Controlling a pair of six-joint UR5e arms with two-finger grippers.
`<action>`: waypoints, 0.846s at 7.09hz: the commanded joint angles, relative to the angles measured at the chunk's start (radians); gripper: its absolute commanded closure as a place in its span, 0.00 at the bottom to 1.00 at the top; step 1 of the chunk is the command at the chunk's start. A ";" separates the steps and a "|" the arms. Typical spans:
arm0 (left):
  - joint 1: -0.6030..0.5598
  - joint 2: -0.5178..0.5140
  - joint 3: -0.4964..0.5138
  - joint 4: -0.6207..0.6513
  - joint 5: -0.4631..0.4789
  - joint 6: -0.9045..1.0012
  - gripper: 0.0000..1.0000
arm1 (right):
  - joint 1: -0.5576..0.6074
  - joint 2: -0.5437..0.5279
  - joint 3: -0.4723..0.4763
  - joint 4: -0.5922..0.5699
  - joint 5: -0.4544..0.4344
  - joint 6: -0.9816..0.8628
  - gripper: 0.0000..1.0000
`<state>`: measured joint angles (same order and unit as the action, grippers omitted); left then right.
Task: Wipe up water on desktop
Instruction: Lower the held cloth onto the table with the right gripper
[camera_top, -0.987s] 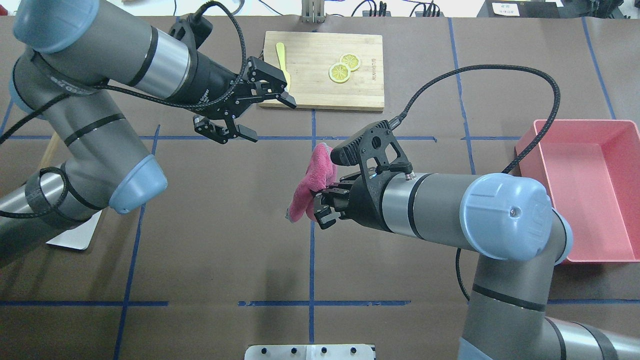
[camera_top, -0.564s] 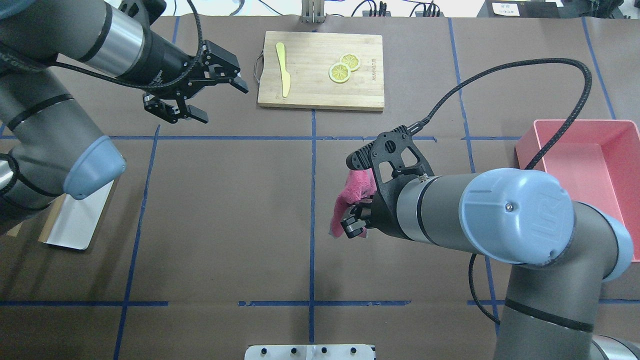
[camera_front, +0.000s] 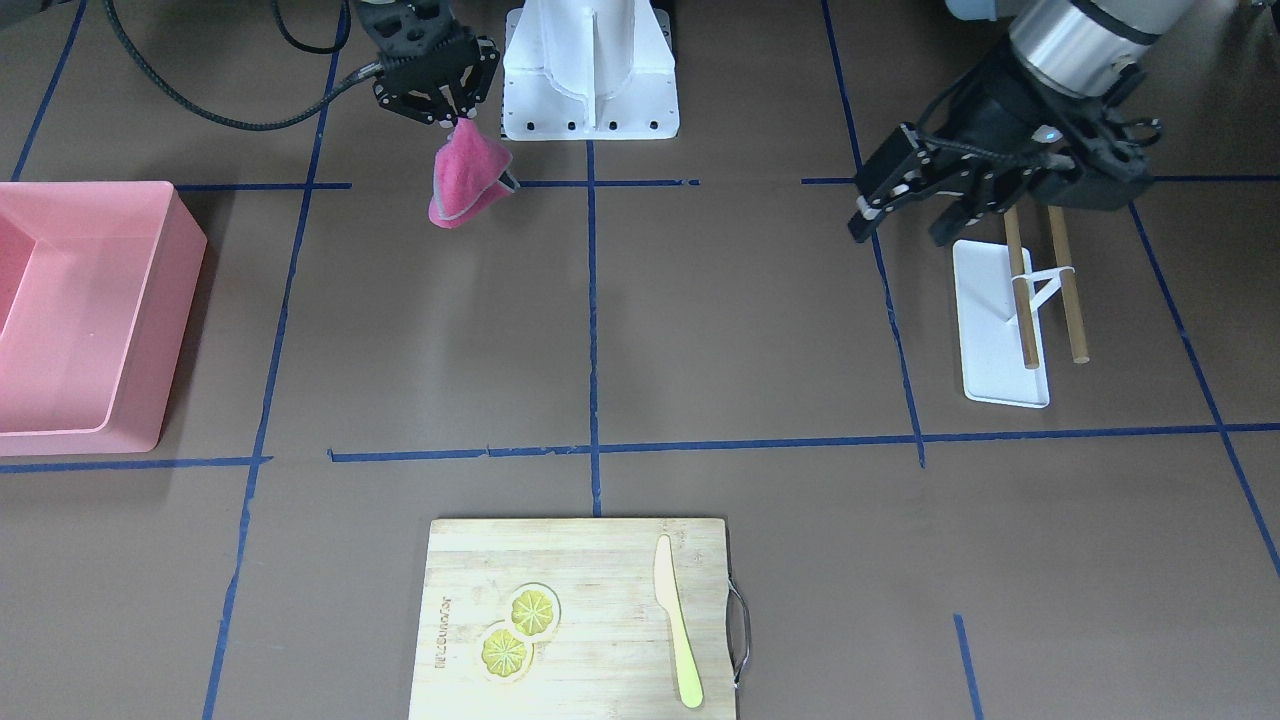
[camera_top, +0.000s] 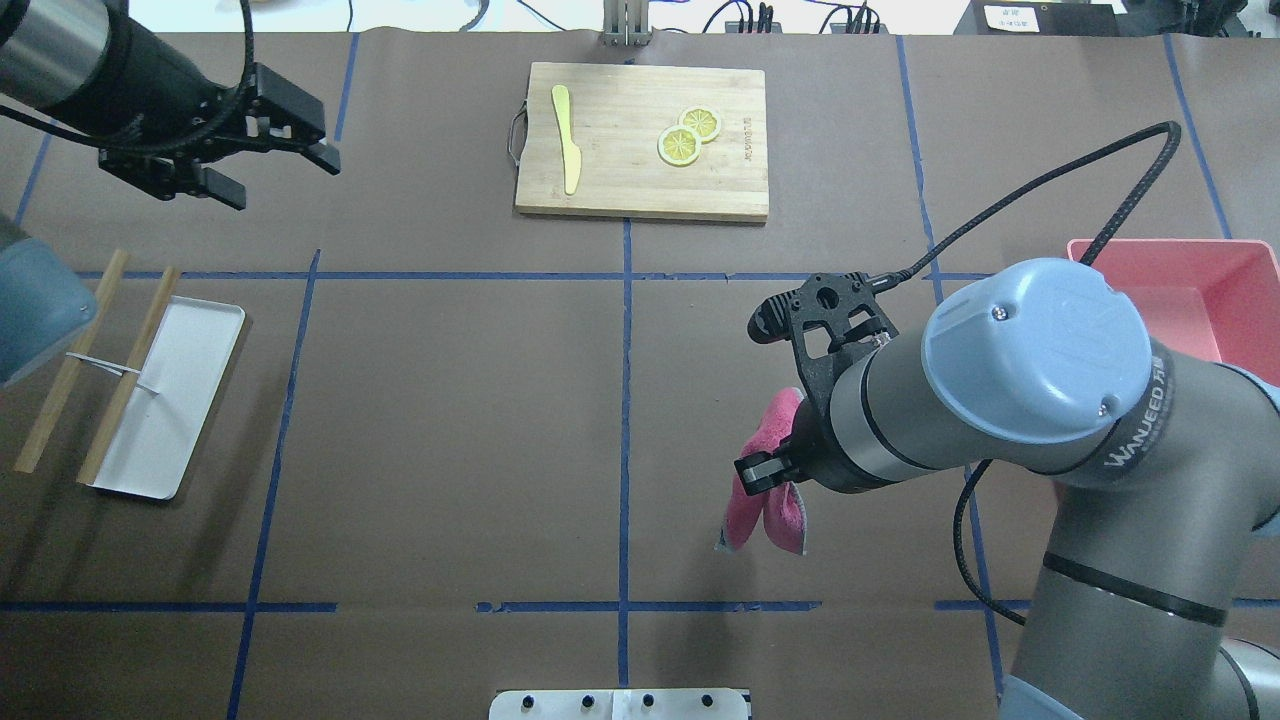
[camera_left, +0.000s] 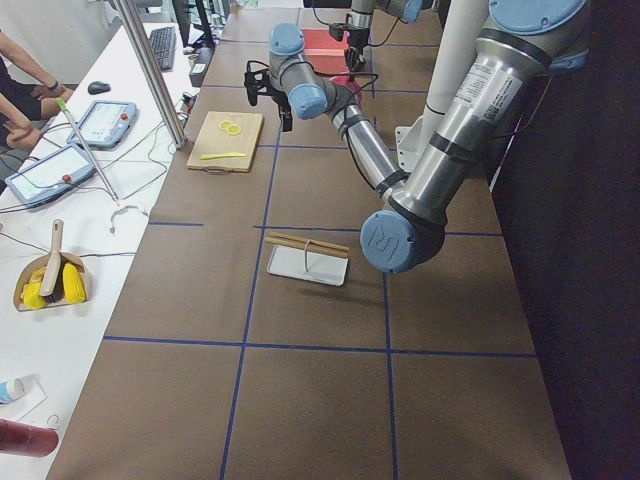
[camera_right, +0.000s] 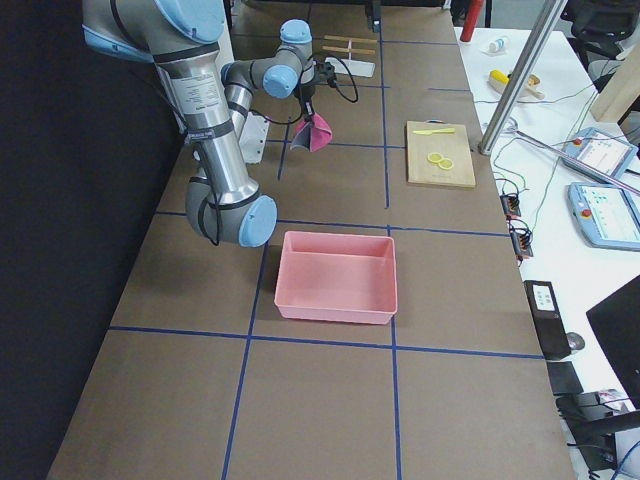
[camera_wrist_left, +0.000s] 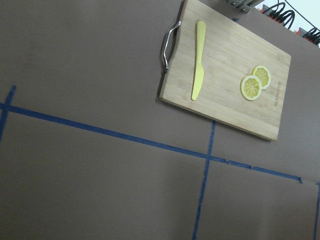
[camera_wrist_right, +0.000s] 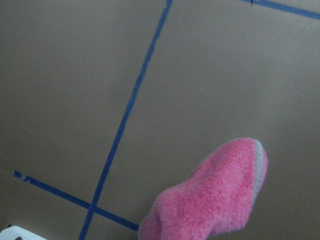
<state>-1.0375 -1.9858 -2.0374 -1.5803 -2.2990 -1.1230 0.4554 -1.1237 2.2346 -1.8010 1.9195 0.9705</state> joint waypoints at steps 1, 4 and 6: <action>-0.048 0.126 -0.062 0.028 -0.007 0.113 0.00 | 0.002 0.001 -0.108 -0.009 0.053 0.101 1.00; -0.067 0.185 -0.081 0.023 -0.007 0.154 0.00 | 0.109 -0.001 -0.321 0.119 0.129 0.099 1.00; -0.069 0.199 -0.089 0.025 -0.007 0.154 0.00 | 0.170 -0.008 -0.484 0.283 0.148 0.096 1.00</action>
<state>-1.1050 -1.7971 -2.1232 -1.5565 -2.3057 -0.9707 0.5822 -1.1272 1.8361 -1.6090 2.0523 1.0686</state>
